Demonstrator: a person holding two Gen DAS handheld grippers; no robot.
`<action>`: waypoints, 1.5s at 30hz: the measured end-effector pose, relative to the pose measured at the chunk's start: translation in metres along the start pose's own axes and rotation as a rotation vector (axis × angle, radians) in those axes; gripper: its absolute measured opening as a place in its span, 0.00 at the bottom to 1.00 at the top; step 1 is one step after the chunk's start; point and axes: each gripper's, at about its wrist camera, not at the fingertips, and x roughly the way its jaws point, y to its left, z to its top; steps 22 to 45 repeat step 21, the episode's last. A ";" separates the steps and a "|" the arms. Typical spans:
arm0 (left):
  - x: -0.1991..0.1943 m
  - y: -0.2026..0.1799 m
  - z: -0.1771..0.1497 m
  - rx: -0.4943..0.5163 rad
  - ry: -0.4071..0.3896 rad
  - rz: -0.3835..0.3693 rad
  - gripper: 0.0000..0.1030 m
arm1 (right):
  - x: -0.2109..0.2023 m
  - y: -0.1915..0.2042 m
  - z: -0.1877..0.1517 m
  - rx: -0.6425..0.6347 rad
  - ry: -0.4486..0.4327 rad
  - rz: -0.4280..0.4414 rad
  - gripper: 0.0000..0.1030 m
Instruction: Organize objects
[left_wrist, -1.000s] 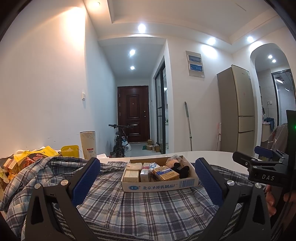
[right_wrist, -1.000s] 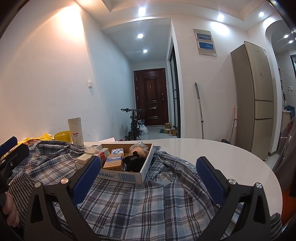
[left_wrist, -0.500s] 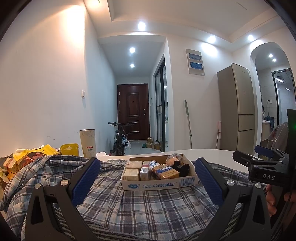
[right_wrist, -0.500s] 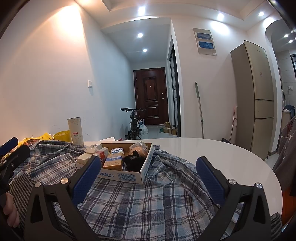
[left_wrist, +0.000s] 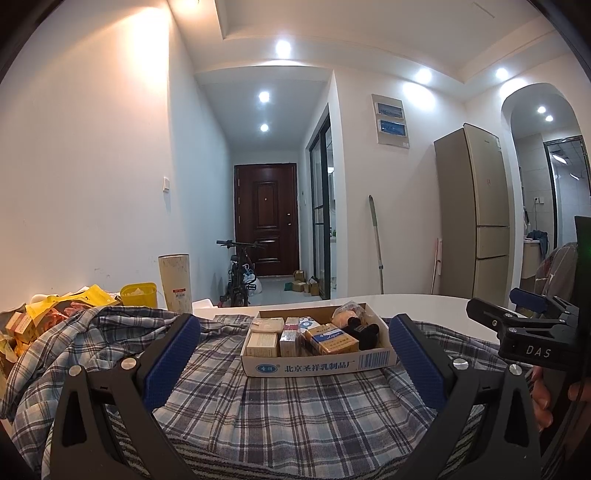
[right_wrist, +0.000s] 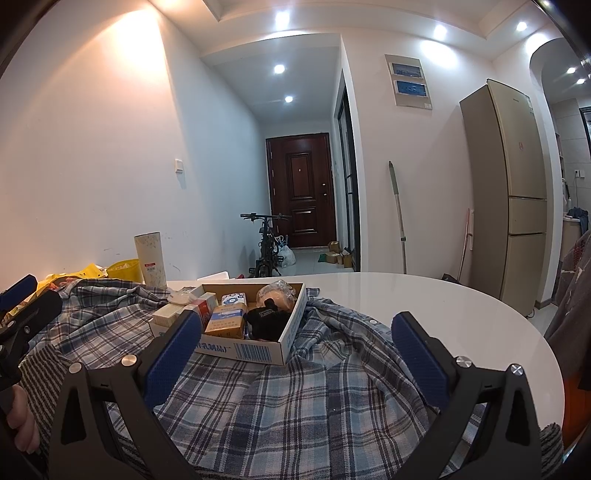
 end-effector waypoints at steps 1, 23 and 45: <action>0.000 0.001 0.000 0.000 0.002 0.000 1.00 | 0.000 0.000 0.000 0.000 0.000 0.000 1.00; 0.000 0.000 0.001 0.000 0.003 0.001 1.00 | 0.001 -0.001 -0.001 0.003 0.002 0.000 1.00; 0.000 0.000 0.001 0.000 0.003 0.001 1.00 | 0.001 -0.001 -0.001 0.003 0.002 0.000 1.00</action>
